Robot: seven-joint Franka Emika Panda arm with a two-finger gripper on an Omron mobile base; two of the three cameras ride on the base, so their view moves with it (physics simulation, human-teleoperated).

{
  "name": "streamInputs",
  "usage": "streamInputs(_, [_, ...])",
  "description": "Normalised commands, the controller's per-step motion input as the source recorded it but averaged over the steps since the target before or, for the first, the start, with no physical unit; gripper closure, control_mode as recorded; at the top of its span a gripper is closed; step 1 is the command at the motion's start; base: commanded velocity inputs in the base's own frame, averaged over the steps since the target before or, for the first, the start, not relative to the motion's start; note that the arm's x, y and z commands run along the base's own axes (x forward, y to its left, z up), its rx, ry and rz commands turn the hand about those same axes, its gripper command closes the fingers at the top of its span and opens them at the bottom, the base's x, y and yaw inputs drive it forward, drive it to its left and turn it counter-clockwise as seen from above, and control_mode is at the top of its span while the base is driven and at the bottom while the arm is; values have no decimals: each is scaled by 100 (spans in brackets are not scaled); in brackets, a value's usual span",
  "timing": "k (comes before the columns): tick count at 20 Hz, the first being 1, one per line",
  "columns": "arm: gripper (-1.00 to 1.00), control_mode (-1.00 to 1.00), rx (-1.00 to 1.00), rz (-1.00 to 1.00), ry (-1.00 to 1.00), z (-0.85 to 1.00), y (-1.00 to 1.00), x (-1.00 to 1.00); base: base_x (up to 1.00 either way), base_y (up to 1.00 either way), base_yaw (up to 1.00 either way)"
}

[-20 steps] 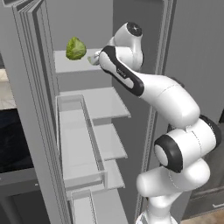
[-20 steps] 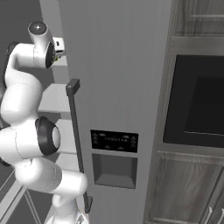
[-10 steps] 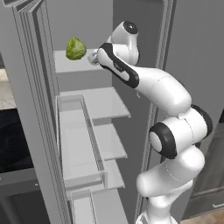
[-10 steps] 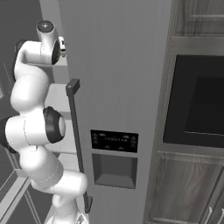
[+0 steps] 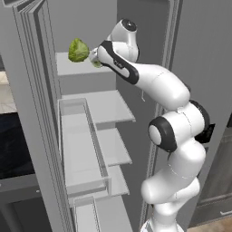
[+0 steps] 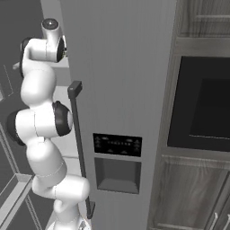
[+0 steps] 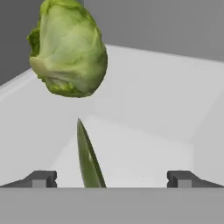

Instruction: Take the lemon wedge from the fridge and place it on the plate with fish on the dining counter.

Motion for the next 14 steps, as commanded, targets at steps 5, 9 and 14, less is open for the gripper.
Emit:
streamInputs(5, [-100, -100, 0, 0, 2, -11, 26, 8, 0, 0, 0])
streamInputs(9, [-100, -100, 0, 0, 0, -14, 21, 0, 0, 0, 0])
streamInputs(14, [-100, -100, 0, 0, 1, -14, 13, 0, 0, 0, 0])
